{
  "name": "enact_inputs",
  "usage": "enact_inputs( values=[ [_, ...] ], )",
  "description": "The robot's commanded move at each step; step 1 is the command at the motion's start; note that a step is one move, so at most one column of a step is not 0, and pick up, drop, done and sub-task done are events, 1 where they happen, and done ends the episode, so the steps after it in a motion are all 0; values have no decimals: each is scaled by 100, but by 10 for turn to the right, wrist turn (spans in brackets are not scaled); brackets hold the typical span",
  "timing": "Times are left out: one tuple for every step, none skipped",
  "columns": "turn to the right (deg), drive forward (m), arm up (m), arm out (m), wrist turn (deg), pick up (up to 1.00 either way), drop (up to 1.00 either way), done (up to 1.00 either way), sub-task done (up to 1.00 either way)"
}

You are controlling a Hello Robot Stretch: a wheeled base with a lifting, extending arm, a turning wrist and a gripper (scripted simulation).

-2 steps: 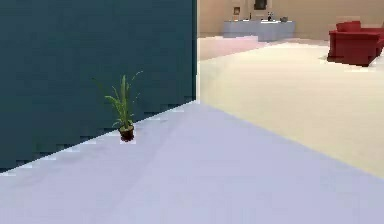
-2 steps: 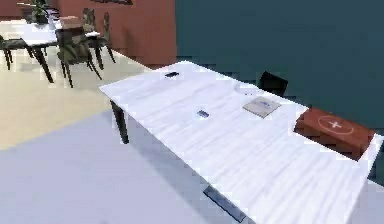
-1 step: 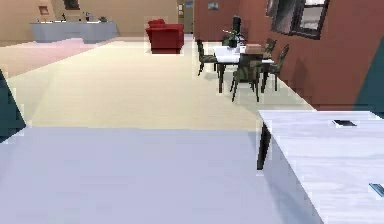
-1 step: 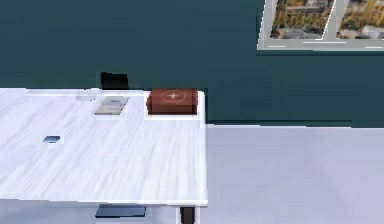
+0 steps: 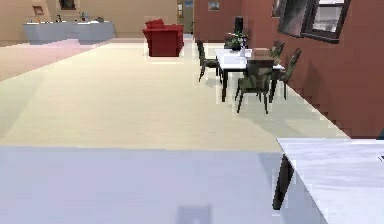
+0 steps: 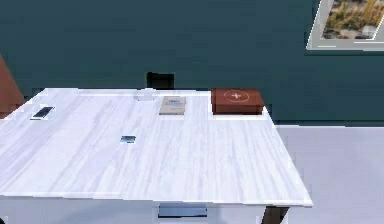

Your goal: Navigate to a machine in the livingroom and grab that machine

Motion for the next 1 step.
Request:
enact_inputs(
  values=[
    [0,0,8,0,0,0,0,0,0]
  ],
)
